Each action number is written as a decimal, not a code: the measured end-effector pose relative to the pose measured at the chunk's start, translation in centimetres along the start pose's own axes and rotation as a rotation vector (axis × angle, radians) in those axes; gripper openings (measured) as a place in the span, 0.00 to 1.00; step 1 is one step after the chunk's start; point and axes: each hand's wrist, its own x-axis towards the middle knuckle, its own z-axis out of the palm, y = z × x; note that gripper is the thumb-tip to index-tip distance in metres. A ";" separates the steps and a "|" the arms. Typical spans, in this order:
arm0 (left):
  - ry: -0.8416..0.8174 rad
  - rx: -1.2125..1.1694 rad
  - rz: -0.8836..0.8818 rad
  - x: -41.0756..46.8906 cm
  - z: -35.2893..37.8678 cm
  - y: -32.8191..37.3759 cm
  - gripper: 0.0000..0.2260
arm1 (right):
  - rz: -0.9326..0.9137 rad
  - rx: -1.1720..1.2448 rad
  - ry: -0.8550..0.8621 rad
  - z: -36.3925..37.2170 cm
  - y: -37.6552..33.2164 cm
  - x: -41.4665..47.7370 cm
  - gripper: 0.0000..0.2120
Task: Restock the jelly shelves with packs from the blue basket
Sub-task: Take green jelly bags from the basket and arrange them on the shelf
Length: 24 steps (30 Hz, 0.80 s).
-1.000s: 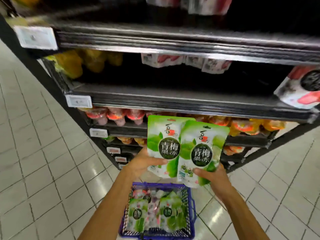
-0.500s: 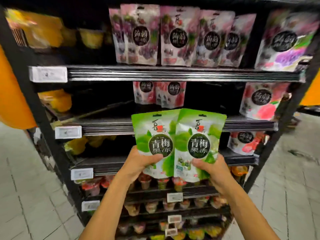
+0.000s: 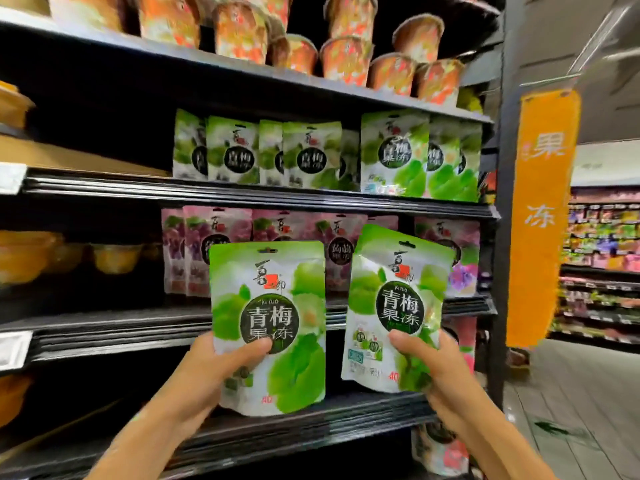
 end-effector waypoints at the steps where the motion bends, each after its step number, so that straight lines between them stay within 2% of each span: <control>1: -0.011 0.001 0.024 0.8 0.4 1.2 0.27 | -0.019 -0.012 0.009 -0.4 -1.4 1.0 0.25; 4: -0.008 0.018 0.091 3.5 1.2 4.4 0.30 | -0.110 -0.039 0.052 -0.9 -5.7 4.1 0.26; 8: 0.037 0.053 0.132 6.8 1.9 8.1 0.22 | -0.240 -0.091 0.129 -1.0 -10.8 9.2 0.22; 10: 0.049 0.064 0.140 8.1 2.3 9.5 0.20 | -0.271 -0.149 0.150 -1.1 -12.9 12.1 0.28; 12: 0.059 0.083 0.126 9.2 2.6 10.6 0.23 | -0.256 -0.210 0.163 -0.9 -14.8 14.4 0.35; 15: 0.058 0.134 0.103 10.3 2.9 11.7 0.23 | -0.235 -0.234 0.166 -0.3 -16.8 17.2 0.26; 18: 0.049 0.138 0.100 10.9 3.2 12.4 0.25 | -0.219 -0.231 0.180 0.7 -18.4 19.1 0.29; 21: 0.052 0.120 0.111 11.2 3.4 12.7 0.24 | -0.180 -0.215 0.193 1.7 -19.5 20.9 0.23; 24: 0.062 0.133 0.121 11.3 3.4 12.6 0.31 | -0.140 -0.216 0.175 2.6 -19.6 22.6 0.24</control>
